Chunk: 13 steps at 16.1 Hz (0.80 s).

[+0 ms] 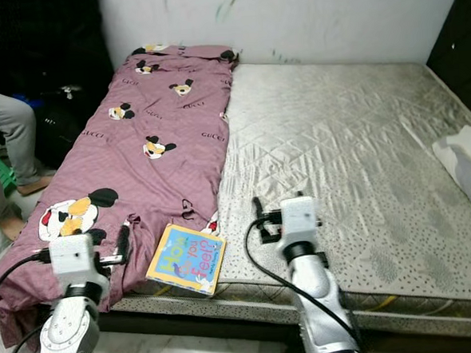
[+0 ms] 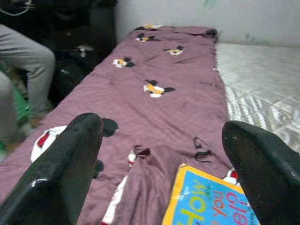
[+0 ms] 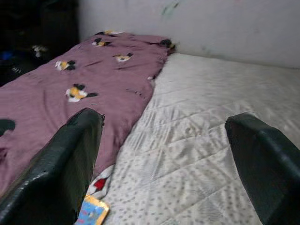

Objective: Clean up the room

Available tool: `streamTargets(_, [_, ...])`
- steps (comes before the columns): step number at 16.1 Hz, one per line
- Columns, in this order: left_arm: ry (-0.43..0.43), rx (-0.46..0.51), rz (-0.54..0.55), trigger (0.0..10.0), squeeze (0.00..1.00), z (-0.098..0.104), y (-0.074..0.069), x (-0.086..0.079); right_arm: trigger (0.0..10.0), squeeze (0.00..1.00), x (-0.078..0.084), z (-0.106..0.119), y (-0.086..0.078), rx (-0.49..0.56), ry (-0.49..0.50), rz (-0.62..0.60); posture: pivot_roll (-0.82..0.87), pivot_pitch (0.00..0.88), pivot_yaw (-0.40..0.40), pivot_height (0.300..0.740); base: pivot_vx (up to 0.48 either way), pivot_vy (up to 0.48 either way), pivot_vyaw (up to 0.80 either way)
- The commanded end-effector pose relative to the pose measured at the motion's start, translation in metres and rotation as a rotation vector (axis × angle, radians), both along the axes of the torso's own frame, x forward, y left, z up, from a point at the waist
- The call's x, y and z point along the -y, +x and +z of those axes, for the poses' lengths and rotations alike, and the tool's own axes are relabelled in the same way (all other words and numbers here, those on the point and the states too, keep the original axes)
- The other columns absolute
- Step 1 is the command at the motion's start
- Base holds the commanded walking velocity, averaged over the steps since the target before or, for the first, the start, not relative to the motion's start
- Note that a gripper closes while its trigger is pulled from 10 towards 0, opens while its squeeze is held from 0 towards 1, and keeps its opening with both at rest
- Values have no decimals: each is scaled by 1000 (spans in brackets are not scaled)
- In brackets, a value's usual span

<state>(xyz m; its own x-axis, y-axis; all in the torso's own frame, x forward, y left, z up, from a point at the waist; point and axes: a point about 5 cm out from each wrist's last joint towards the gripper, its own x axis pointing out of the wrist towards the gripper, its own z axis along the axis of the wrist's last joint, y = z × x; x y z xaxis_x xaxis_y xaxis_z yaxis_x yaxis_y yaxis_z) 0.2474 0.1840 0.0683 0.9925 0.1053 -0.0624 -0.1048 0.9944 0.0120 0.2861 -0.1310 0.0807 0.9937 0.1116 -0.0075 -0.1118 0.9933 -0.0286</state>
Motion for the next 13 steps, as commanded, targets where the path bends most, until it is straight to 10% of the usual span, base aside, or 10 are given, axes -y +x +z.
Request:
streamTargets(1, [9, 8, 11, 10000, 0, 1, -2, -2, 10000, 0, 0, 1, 3, 7, -3, 4, 67, 18, -32, 740, 0, 0, 0])
streamTargets(7, [-12, 0, 28, 10000, 0, 0, -4, -2, 10000, 0, 1, -1, 1, -3, -7, 7, 59, 32, -38, 740, 0, 0, 0])
streamTargets(13, [-54, -17, -20, 10000, 0, -2, -4, 1, 10000, 0, 6, -5, -5, -18, 3, -24, 42, 55, -31, 740, 0, 0, -732])
